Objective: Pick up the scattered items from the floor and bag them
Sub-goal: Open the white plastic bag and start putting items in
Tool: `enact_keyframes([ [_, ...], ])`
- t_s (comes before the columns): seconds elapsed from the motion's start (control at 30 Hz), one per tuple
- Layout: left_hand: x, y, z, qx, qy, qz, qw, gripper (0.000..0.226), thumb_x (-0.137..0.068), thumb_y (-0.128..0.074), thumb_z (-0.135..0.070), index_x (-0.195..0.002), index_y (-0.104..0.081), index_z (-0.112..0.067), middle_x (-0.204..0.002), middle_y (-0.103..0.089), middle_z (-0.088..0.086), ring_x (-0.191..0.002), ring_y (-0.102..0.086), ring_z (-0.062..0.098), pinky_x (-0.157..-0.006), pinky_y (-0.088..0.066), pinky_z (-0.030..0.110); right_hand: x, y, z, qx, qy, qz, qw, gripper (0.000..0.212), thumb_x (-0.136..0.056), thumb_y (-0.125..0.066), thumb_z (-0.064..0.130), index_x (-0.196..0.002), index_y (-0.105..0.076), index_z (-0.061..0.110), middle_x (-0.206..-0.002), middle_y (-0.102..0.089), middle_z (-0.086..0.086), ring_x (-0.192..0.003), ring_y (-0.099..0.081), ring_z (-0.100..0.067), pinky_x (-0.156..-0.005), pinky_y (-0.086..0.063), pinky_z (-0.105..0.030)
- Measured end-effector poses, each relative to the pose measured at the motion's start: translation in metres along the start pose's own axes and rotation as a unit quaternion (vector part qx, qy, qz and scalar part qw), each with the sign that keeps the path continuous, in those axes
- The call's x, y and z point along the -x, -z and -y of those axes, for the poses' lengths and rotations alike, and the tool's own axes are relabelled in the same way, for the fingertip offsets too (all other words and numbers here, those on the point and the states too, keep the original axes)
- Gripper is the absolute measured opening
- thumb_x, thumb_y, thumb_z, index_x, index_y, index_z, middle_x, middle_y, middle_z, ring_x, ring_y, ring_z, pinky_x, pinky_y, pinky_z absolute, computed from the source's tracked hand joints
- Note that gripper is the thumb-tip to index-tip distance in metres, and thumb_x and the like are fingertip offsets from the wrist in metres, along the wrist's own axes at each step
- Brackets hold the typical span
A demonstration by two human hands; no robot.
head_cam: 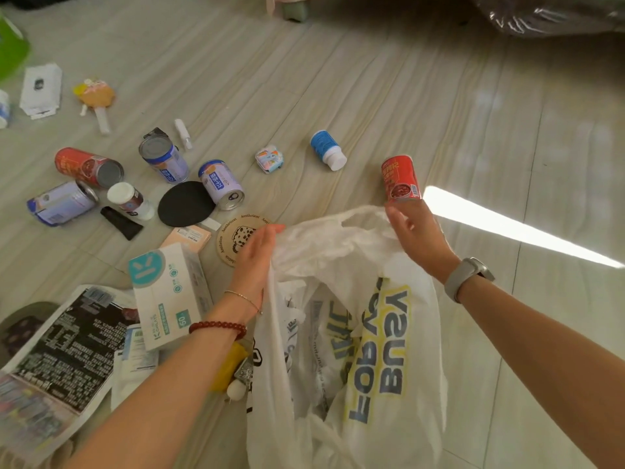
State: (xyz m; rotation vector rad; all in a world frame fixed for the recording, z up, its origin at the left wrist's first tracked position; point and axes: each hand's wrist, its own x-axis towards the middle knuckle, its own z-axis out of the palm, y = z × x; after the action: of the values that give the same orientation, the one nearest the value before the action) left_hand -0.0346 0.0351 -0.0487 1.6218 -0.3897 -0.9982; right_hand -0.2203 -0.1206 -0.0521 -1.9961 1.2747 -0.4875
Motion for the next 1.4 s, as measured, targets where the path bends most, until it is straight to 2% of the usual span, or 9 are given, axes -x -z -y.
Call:
enact_keyframes([
  [0.17,-0.003,0.002,0.002,-0.209,-0.083,-0.038,0.974,0.056,-0.078,-0.068,-0.025,-0.129,-0.044,-0.017,-0.128,-0.039,0.003,-0.116,-0.037,0.013,-0.1,-0.029,0.024,0.034,-0.009,-0.012,0.035,-0.047,0.094,0.994,0.082,-0.088,-0.052,0.043,-0.146,0.004,0.027,-0.156,-0.007,-0.006,-0.142,-0.013,-0.028,-0.112,-0.021,-0.045],
  [0.3,0.0,-0.001,0.005,-0.337,-0.18,-0.066,0.922,0.053,-0.077,-0.07,-0.025,-0.125,-0.051,-0.012,-0.11,-0.033,0.003,-0.103,-0.037,0.014,-0.085,-0.024,0.009,0.05,-0.018,-0.02,0.081,-0.067,0.047,0.993,0.048,-0.096,-0.04,0.031,-0.141,-0.029,0.019,-0.142,-0.043,-0.009,-0.124,-0.046,-0.03,-0.099,-0.039,-0.039],
  [0.53,-0.019,0.035,0.008,-0.447,-0.209,-0.12,0.861,0.024,-0.079,-0.067,-0.022,-0.096,-0.068,-0.005,-0.107,-0.049,0.022,-0.09,-0.058,0.037,-0.08,-0.049,0.039,0.034,0.022,-0.044,0.299,0.043,-0.007,0.953,0.025,-0.096,-0.042,0.02,-0.114,-0.055,0.008,-0.113,-0.059,-0.014,-0.084,-0.061,-0.039,-0.07,-0.043,-0.036],
  [0.67,-0.018,0.032,0.005,-0.491,-0.21,-0.1,0.839,0.041,-0.075,-0.071,-0.032,-0.112,-0.061,-0.015,-0.125,-0.042,0.02,-0.11,-0.048,0.037,-0.092,-0.045,0.047,0.027,0.019,-0.032,0.244,0.056,-0.088,0.964,0.025,-0.094,-0.045,0.017,-0.113,-0.057,0.006,-0.112,-0.06,-0.016,-0.098,-0.056,-0.036,-0.075,-0.04,-0.039],
  [0.77,-0.008,0.029,0.002,-0.552,-0.33,-0.147,0.752,0.047,-0.08,-0.062,-0.037,-0.122,-0.053,-0.02,-0.136,-0.037,0.019,-0.124,-0.033,0.037,-0.1,-0.032,0.051,0.026,0.011,-0.016,0.281,0.149,-0.11,0.942,0.036,-0.086,-0.058,0.015,-0.122,-0.053,0.011,-0.12,-0.058,-0.017,-0.109,-0.052,-0.037,-0.093,-0.037,-0.05],
  [0.9,0.011,0.013,0.014,-0.594,-0.517,-0.057,0.614,0.032,-0.085,-0.052,-0.025,-0.115,-0.059,-0.016,-0.121,-0.057,0.009,-0.116,-0.041,0.026,-0.094,-0.032,0.043,0.039,-0.011,-0.007,0.314,0.4,0.05,0.86,0.042,-0.071,-0.072,0.01,-0.111,-0.06,0.008,-0.102,-0.068,-0.016,-0.092,-0.064,-0.033,-0.079,-0.05,-0.044],
  [1.07,0.0,0.009,0.036,-0.768,-0.348,0.121,0.523,0.095,-0.066,-0.06,-0.068,-0.141,-0.027,-0.021,-0.152,-0.026,0.008,-0.14,-0.022,0.032,-0.112,-0.02,0.051,0.036,-0.018,-0.027,0.485,0.373,0.248,0.751,0.054,-0.064,-0.077,0.045,-0.112,-0.064,0.025,-0.106,-0.07,-0.006,-0.104,-0.064,-0.03,-0.089,-0.047,-0.053],
  [1.27,-0.035,0.04,0.031,-0.831,-0.208,0.149,0.495,0.117,-0.058,-0.044,-0.085,-0.14,0.021,-0.032,-0.152,0.024,-0.004,-0.139,0.022,0.034,-0.092,0.032,0.057,0.019,0.016,-0.049,0.572,0.311,0.292,0.701,0.061,-0.056,-0.084,0.033,-0.113,-0.063,0.036,-0.121,-0.065,-0.002,-0.116,-0.057,-0.029,-0.093,-0.039,-0.064],
  [1.4,-0.035,0.034,0.015,-0.753,-0.257,0.151,0.587,0.095,-0.066,-0.025,-0.079,-0.144,-0.002,-0.031,-0.155,0.003,-0.005,-0.144,0.003,0.025,-0.102,0.027,0.048,0.011,0.022,-0.047,0.456,0.226,0.262,0.82,0.042,-0.09,-0.051,0.038,-0.132,-0.045,0.036,-0.147,-0.039,0.004,-0.14,-0.024,-0.021,-0.115,-0.01,-0.05],
])
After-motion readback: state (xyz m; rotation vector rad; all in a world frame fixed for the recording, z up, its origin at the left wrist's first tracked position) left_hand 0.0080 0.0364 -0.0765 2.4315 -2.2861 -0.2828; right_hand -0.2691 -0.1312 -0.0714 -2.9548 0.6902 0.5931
